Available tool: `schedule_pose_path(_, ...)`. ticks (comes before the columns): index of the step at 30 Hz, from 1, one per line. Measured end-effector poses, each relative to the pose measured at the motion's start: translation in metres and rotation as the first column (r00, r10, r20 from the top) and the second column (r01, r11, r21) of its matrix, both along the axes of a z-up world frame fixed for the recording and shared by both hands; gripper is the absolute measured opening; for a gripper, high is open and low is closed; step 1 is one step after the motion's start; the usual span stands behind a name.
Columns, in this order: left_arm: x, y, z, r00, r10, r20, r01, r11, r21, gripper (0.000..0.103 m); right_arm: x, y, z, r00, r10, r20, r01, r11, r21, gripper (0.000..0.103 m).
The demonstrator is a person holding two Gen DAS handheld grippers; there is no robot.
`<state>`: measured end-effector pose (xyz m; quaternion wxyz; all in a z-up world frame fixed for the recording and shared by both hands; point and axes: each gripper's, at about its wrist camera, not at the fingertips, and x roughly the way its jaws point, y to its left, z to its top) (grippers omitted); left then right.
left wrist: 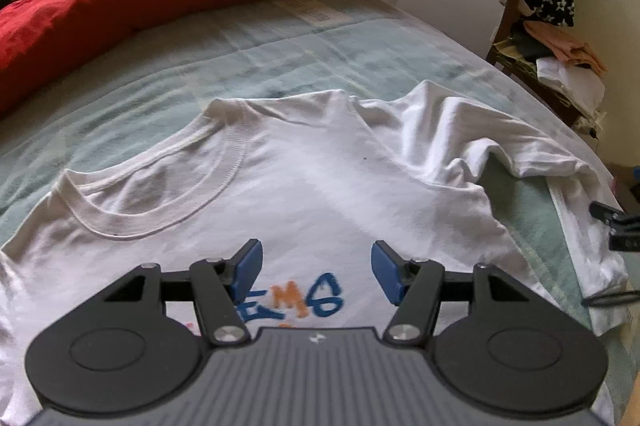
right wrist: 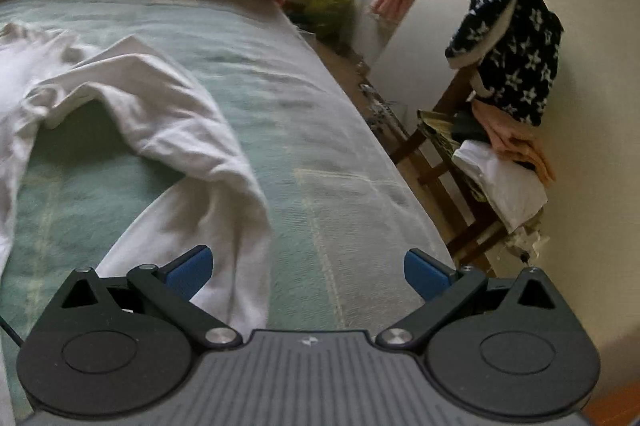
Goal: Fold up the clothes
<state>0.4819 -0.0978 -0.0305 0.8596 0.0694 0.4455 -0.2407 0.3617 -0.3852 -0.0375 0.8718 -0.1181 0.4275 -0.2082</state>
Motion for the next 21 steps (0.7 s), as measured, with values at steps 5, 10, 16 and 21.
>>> schedule_pose_path(5, 0.001, -0.006, -0.001, 1.0, 0.007, -0.007, -0.007, 1.0, -0.001, 0.061, 0.021, -0.007, -0.012, 1.0, -0.005, -0.008, 0.004, 0.999, -0.043, 0.103)
schedule_pose_path(10, 0.003, -0.006, 0.0, 1.0, 0.013, -0.012, -0.013, 1.0, 0.001, 0.061, 0.045, -0.018, -0.019, 0.999, -0.02, -0.029, 0.017, 0.996, -0.086, 0.103)
schedule_pose_path(16, 0.003, -0.004, -0.001, 1.0, 0.027, -0.017, -0.027, 1.0, 0.001, 0.061, 0.06, -0.023, -0.008, 1.0, -0.024, 0.01, 0.026, 0.956, -0.293, 0.103)
schedule_pose_path(21, 0.001, -0.001, -0.001, 0.999, 0.036, -0.02, -0.036, 0.999, -0.006, 0.061, 0.072, -0.027, 0.013, 0.997, 0.036, 0.068, -0.004, 0.909, -0.418, 0.103)
